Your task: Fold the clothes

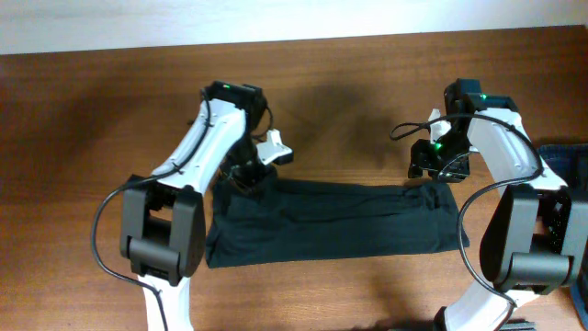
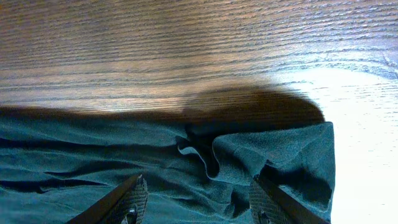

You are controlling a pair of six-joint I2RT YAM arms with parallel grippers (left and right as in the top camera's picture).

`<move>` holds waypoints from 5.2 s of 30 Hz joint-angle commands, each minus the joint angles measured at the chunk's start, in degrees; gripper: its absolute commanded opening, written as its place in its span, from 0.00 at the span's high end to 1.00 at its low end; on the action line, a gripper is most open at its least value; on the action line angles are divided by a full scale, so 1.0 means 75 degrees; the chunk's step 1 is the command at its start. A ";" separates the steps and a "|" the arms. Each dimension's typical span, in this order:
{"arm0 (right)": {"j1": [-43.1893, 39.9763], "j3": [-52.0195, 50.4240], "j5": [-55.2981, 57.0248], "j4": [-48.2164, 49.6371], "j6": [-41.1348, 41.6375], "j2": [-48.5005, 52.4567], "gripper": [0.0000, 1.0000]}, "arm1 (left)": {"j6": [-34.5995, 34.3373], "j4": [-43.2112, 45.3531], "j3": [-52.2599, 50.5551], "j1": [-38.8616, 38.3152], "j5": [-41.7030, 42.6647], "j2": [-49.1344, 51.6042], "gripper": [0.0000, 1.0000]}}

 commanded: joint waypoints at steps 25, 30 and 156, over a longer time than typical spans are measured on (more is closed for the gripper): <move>0.0006 -0.0076 -0.0067 0.0003 0.0032 -0.0160 0.42 | -0.0956 0.1947 -0.0621 -0.0297 -0.0714 -0.0210 0.78; 0.0006 -0.0076 -0.0067 0.0003 0.0032 -0.0160 0.42 | -0.0956 0.2873 -0.0621 -0.0300 -0.1212 -0.0207 0.66; -0.1539 -0.0318 0.2672 0.0154 0.1749 -0.0184 0.79 | -0.2043 0.3095 -0.2326 -0.0291 -0.0755 -0.0149 0.54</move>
